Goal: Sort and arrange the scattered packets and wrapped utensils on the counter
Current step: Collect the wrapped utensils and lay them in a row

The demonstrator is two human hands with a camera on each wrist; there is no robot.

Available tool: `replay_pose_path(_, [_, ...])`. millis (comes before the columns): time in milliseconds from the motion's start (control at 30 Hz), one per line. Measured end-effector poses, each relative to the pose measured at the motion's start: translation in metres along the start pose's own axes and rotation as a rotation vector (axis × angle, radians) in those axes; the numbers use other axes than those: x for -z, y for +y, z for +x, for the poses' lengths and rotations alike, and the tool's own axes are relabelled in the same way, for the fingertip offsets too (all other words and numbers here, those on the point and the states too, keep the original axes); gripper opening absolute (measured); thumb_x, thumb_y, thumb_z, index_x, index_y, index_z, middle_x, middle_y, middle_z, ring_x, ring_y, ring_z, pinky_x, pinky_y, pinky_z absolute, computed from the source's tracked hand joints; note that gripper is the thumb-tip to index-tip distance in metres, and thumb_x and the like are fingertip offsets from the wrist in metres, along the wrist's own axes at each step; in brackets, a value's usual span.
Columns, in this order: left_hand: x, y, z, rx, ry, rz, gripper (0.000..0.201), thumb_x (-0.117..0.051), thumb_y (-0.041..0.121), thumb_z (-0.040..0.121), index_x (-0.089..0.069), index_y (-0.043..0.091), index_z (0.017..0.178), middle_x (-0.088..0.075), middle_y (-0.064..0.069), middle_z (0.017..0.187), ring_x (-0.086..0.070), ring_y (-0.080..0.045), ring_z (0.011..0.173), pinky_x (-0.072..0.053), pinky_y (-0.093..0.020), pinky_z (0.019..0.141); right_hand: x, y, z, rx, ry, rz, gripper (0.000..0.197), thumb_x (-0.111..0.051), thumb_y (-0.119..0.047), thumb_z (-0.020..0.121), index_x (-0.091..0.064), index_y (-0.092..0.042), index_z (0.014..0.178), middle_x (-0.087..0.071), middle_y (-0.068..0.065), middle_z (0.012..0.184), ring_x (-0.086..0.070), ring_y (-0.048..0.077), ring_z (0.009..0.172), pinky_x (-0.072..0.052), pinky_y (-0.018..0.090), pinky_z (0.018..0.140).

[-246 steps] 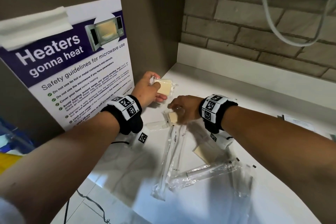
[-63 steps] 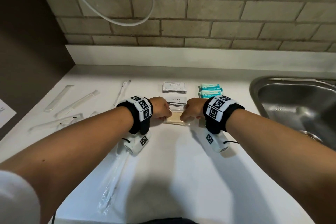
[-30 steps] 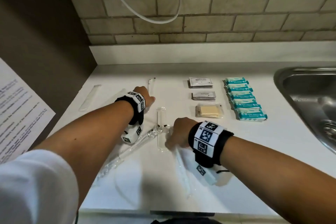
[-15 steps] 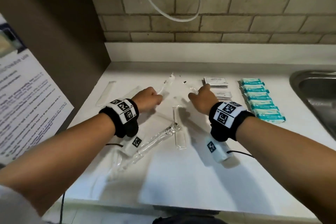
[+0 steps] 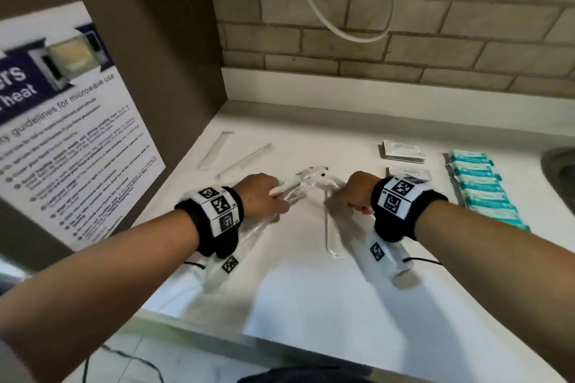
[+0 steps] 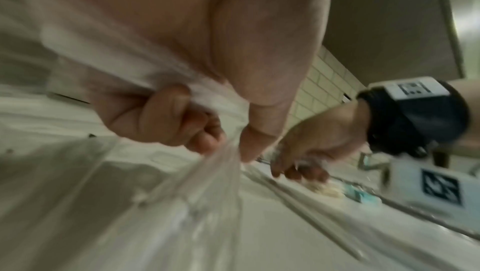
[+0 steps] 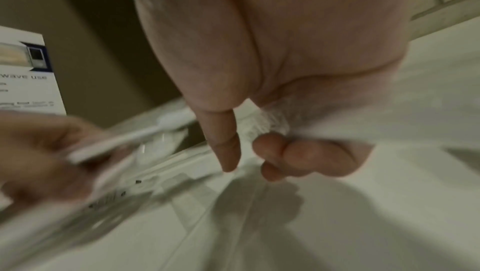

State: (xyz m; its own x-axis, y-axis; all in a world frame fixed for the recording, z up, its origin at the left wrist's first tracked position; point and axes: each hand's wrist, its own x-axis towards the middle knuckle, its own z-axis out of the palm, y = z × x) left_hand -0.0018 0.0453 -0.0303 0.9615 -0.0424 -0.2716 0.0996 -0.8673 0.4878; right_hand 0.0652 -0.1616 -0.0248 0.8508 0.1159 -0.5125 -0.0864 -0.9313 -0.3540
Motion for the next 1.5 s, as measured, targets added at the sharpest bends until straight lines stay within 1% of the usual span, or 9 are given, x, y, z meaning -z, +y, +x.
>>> replay_pose_path(67, [0.014, -0.007, 0.005, 0.026, 0.093, -0.142, 0.026, -0.058, 0.036, 0.084, -0.052, 0.011, 0.078, -0.054, 0.002, 0.073, -0.052, -0.019, 0.069, -0.037, -0.029, 0.062, -0.011, -0.005, 0.0, -0.003, 0.01, -0.029, 0.038, -0.068, -0.048, 0.08, -0.06, -0.011, 0.076, -0.059, 0.004, 0.072, -0.056, 0.02, 0.064, -0.043, 0.026, 0.058])
replay_pose_path(200, [0.045, -0.012, 0.004, 0.065, 0.298, -0.548, 0.026, -0.043, 0.03, 0.085, -0.053, 0.008, 0.094, -0.071, 0.0, 0.078, -0.064, -0.022, 0.08, -0.049, -0.037, 0.081, -0.022, -0.019, 0.0, 0.059, 0.073, -0.134, 0.057, -0.072, -0.052, 0.075, -0.063, -0.009, 0.112, -0.064, 0.007, 0.098, -0.062, 0.024, 0.091, -0.044, 0.026, 0.072])
replay_pose_path(333, [0.064, -0.035, 0.001, 0.099, 0.458, -0.547, 0.024, -0.057, 0.036, 0.083, -0.051, 0.017, 0.097, -0.064, -0.002, 0.073, -0.058, -0.022, 0.07, -0.045, -0.033, 0.068, -0.023, -0.035, 0.004, 0.061, 0.062, -0.142, 0.055, -0.076, -0.05, 0.072, -0.063, -0.01, 0.107, -0.064, 0.006, 0.095, -0.061, 0.024, 0.086, -0.046, 0.027, 0.07])
replay_pose_path(500, [0.046, -0.071, -0.019, 0.248, 0.207, -0.068, 0.075, -0.075, 0.061, 0.067, -0.051, 0.016, 0.121, -0.058, -0.001, 0.116, -0.056, -0.023, 0.101, -0.041, -0.03, 0.075, -0.017, -0.055, 0.014, 0.137, 0.092, -0.108, 0.041, -0.069, -0.043, 0.079, -0.062, -0.006, 0.096, -0.065, 0.009, 0.093, -0.065, 0.026, 0.087, -0.046, 0.028, 0.064])
replay_pose_path(667, [0.016, -0.085, -0.031, 0.345, 0.062, 0.086, 0.094, -0.068, 0.08, 0.053, -0.056, 0.012, 0.117, -0.063, -0.005, 0.112, -0.06, -0.023, 0.099, -0.044, -0.03, 0.074, -0.021, -0.076, 0.018, 0.207, 0.072, -0.264, 0.045, -0.065, -0.053, 0.072, -0.062, -0.012, 0.089, -0.068, 0.006, 0.09, -0.062, 0.025, 0.078, -0.049, 0.029, 0.066])
replay_pose_path(800, [0.006, -0.072, -0.028, 0.34, 0.055, 0.115, 0.079, -0.07, 0.078, 0.054, -0.059, 0.012, 0.097, -0.063, -0.002, 0.092, -0.061, -0.019, 0.083, -0.046, -0.028, 0.066, -0.032, -0.077, 0.018, 0.158, 0.014, -0.343, 0.038, -0.071, -0.053, 0.063, -0.058, -0.019, 0.075, -0.07, 0.005, 0.082, -0.069, 0.024, 0.076, -0.059, 0.033, 0.075])
replay_pose_path(1000, [0.008, -0.064, -0.02, 0.304, 0.095, -0.059, 0.038, -0.073, 0.042, 0.067, -0.058, 0.01, 0.082, -0.059, -0.003, 0.078, -0.061, -0.022, 0.073, -0.041, -0.025, 0.056, -0.033, -0.088, 0.021, 0.224, 0.027, -0.353, 0.035, -0.068, -0.045, 0.072, -0.057, -0.012, 0.063, -0.064, 0.003, 0.065, -0.066, 0.024, 0.065, -0.056, 0.031, 0.066])
replay_pose_path(1267, [0.057, -0.072, -0.02, 0.179, 0.415, -0.395, 0.024, -0.072, 0.03, 0.074, -0.059, 0.012, 0.082, -0.057, 0.002, 0.076, -0.058, -0.019, 0.07, -0.046, -0.029, 0.065, -0.042, -0.112, 0.031, 0.206, -0.014, -0.221, 0.038, -0.077, -0.049, 0.066, -0.065, -0.013, 0.064, -0.064, 0.001, 0.057, -0.062, 0.02, 0.059, -0.047, 0.024, 0.056])
replay_pose_path(1500, [0.114, -0.079, -0.001, 0.134, 0.61, -0.495, 0.027, -0.073, 0.023, 0.071, -0.068, 0.006, 0.091, -0.067, -0.001, 0.08, -0.06, -0.016, 0.069, -0.05, -0.03, 0.068, -0.048, -0.169, 0.06, 0.176, -0.068, -0.035, 0.038, -0.075, -0.051, 0.066, -0.064, -0.015, 0.057, -0.067, 0.002, 0.065, -0.062, 0.022, 0.064, -0.051, 0.029, 0.07])
